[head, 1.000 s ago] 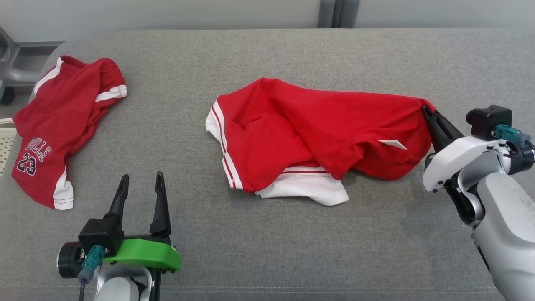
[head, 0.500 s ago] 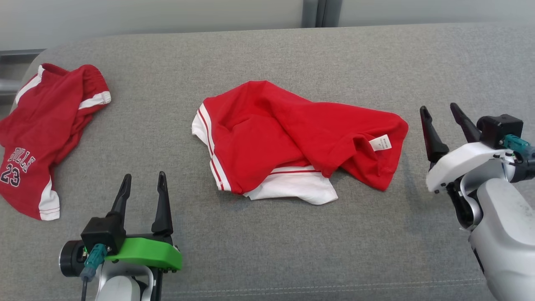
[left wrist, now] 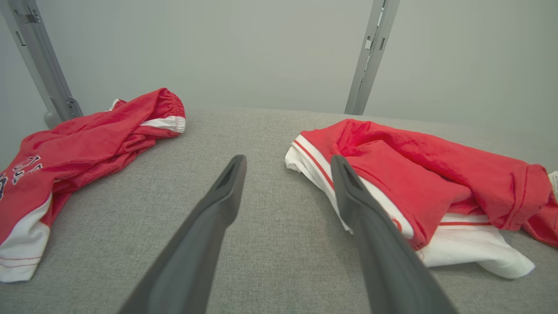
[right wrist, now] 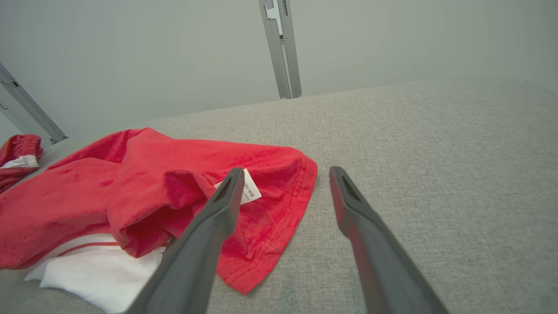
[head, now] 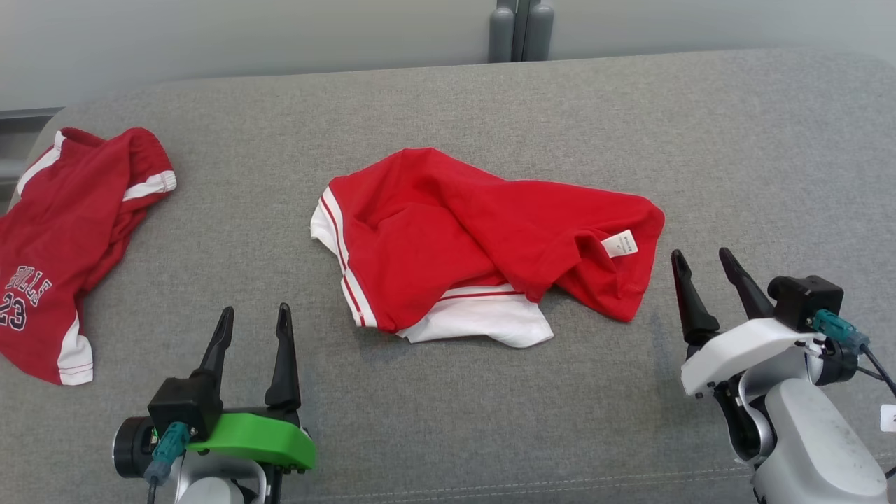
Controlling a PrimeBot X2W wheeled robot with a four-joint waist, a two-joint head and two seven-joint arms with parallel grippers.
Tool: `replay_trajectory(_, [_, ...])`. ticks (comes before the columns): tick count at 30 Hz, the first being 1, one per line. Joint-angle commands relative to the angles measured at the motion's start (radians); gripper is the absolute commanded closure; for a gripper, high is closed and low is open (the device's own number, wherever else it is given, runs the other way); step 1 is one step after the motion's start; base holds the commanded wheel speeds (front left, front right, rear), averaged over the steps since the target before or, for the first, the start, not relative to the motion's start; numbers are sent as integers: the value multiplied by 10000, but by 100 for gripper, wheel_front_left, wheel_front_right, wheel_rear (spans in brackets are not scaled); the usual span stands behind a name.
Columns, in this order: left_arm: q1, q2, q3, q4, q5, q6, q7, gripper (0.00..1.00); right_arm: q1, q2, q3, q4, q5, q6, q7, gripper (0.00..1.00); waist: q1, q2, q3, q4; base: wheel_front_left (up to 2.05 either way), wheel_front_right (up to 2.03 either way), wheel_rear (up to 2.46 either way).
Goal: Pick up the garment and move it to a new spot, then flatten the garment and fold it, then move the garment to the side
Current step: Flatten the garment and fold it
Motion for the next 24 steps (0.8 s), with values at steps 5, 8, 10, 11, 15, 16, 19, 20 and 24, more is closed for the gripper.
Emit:
replay_trajectory(5, [315, 15, -215, 88, -111, -10, -31, 0, 612, 308, -276, -250, -176, 1, 75, 0, 0, 0, -98, -68, 0, 0, 0])
replay_trajectory(8, [404, 16, -439, 285, -173, -37, -31, 0, 868, 467, -398, -363, -274, 1, 130, 0, 0, 0, -136, -112, 0, 0, 0])
replay_trajectory(10, [436, 16, -672, 452, -195, -82, -29, 0, 976, 565, -458, -433, -350, 1, 161, 0, 0, 0, -148, -154, 0, 0, 0])
replay_trajectory(11, [435, 15, -808, 523, -228, -114, -31, 0, 1017, 609, -480, -469, -382, 1, 182, 0, 0, 0, -147, -176, 0, 0, 0])
replay_trajectory(15, [322, 19, -1279, 937, -395, -177, -28, 0, 1034, 720, -492, -613, -469, 1, 274, 0, 0, 0, -113, -299, 0, 0, 0])
replay_trajectory(16, [264, 19, -1424, 1077, -422, -210, -17, 0, 1020, 742, -496, -657, -476, 1, 280, 0, 0, 0, -94, -330, 0, 0, 0])
replay_trajectory(19, [-13, 21, -1757, 1560, -500, -273, -19, 0, 942, 810, -469, -749, -519, 1, 324, 0, 0, 0, -23, -455, 0, 0, 0])
replay_trajectory(20, [-88, 21, -1830, 1721, -540, -308, -19, 0, 917, 825, -450, -778, -535, 1, 344, 0, 0, 0, -1, -503, 0, 0, 0])
replay_trajectory(24, [-454, 23, -2052, 2434, -583, -392, -19, 0, 840, 893, -369, -851, -547, 1, 363, 0, 0, 0, 81, -790, 0, 0, 0])
